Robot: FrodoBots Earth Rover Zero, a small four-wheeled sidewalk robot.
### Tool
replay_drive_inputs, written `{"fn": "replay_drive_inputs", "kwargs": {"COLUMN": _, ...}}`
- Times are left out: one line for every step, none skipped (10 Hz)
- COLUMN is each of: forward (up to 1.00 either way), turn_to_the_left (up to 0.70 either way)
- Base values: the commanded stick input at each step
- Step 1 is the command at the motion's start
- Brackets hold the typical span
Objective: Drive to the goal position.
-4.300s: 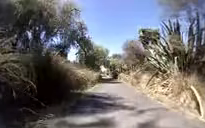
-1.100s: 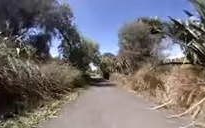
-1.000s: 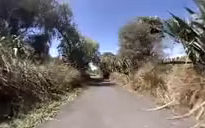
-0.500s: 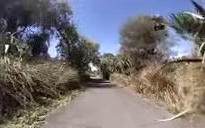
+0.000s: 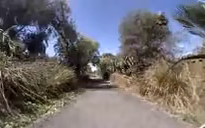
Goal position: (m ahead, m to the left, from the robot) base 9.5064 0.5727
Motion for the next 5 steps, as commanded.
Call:
{"fn": "replay_drive_inputs", "kwargs": {"forward": 0.85, "turn_to_the_left": 0.0}}
{"fn": "replay_drive_inputs", "kwargs": {"forward": 0.85, "turn_to_the_left": 0.0}}
{"fn": "replay_drive_inputs", "kwargs": {"forward": 0.85, "turn_to_the_left": 0.0}}
{"fn": "replay_drive_inputs", "kwargs": {"forward": 0.85, "turn_to_the_left": 0.0}}
{"fn": "replay_drive_inputs", "kwargs": {"forward": 0.85, "turn_to_the_left": 0.0}}
